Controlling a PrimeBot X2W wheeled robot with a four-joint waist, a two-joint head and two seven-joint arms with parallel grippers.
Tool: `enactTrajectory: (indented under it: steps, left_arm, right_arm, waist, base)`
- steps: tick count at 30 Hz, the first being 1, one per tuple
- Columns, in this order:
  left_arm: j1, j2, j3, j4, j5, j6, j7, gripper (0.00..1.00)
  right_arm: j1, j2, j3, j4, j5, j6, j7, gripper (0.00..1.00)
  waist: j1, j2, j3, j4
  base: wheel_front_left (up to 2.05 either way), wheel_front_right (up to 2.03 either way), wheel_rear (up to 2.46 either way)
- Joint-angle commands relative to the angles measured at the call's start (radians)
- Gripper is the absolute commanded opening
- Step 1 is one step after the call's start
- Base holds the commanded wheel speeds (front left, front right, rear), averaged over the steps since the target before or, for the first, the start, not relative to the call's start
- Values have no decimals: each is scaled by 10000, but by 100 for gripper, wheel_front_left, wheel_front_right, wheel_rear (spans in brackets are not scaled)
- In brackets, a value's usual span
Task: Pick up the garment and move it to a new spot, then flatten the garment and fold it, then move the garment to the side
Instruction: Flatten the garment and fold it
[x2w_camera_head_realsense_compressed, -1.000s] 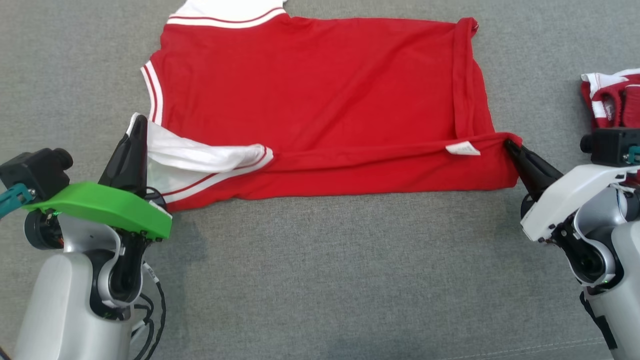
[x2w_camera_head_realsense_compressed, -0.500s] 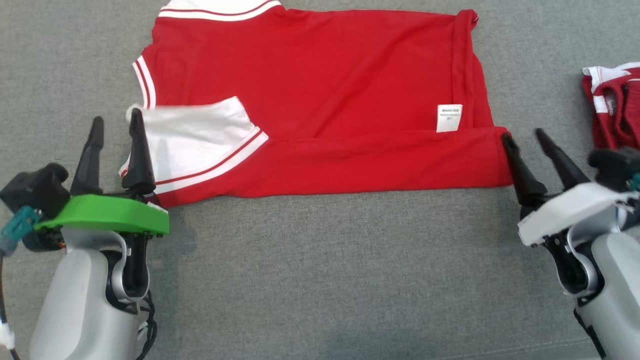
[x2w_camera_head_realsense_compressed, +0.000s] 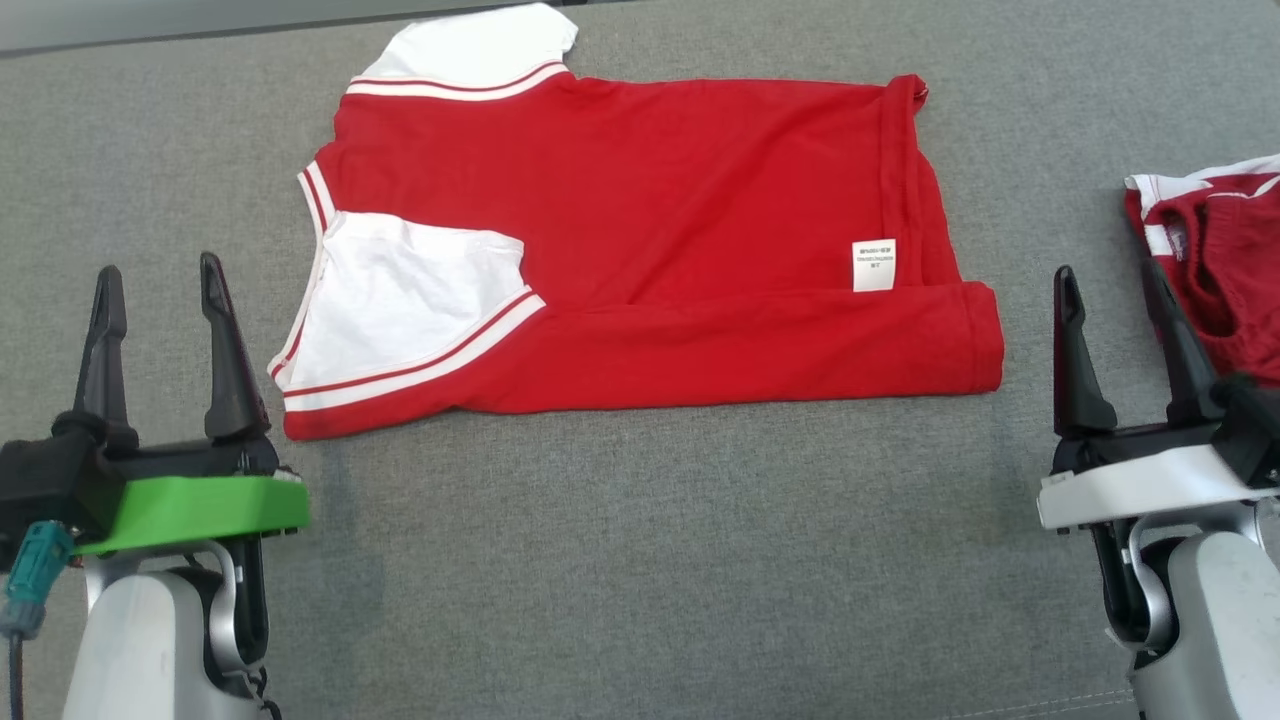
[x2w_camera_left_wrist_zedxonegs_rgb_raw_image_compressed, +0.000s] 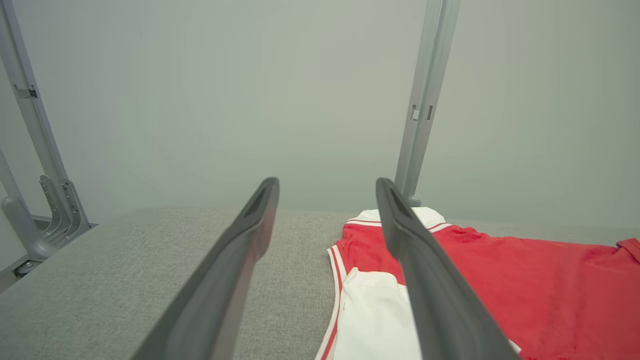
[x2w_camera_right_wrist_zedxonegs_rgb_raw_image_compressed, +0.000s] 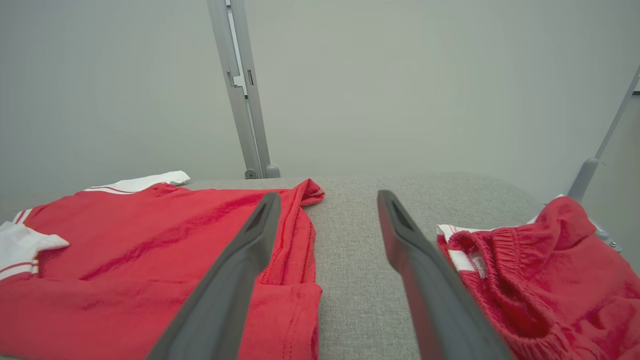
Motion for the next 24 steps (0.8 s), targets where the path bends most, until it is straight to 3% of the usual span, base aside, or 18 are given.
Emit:
enactTrajectory:
  steps: [1,18,24]
  left_arm:
    - [312,-74,132,-41,322,-112,-67,100]
    - [980,-583,514,762,1168,-907,-69,100]
    - [793,-518,219,1906,1059,-1180,63,100]
  right_arm:
    - [328,138,-90,-105,-267,-1,-40,100]
    - [676,553,-155,31,-481,-1,-45,100]
    - [494,525,-47,532,-321,-1,-46,100]
  waist:
    - [0,0,-248,-23]
    - [0,0,-481,62]
    - [0,0,-221,-42]
  base:
    - [0,0,0]
    - [0,0,0]
    - [0,0,0]
